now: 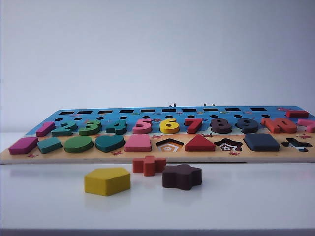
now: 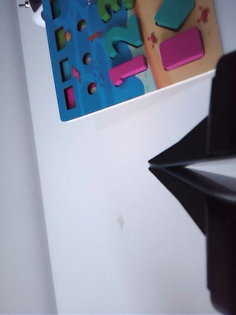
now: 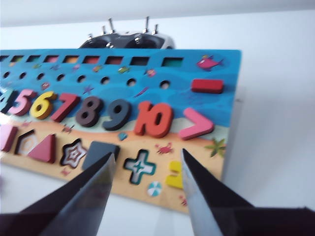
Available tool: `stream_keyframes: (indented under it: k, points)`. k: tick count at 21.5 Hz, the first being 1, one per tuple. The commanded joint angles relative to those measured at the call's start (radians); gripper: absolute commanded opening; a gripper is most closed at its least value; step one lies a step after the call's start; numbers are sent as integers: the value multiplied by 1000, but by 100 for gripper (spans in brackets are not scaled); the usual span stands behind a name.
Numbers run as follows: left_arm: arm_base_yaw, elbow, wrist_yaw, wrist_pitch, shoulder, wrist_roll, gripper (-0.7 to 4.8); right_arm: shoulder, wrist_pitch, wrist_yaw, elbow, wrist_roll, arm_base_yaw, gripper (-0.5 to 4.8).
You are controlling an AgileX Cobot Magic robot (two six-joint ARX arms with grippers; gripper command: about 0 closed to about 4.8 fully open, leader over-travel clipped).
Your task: Insert the cube into the slot.
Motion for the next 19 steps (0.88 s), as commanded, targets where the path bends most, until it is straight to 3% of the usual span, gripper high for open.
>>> stream_keyframes:
  k: [1,7,11,19]
  points:
    - [8,-30,-40,71,-1,5,7,-2,93,-136,-34,-47,-118,248]
    - [22,-64,-84,94,-1,1,6,-2,275,-299,-124,-62,-303,248]
    - [24,-64,-83,94,-1,1,7,-3,343,-297,-153,-63,-343,248]
    - [24,-64,-83,94,-1,1,7,-3,367,-166,-187,-71,-358,248]
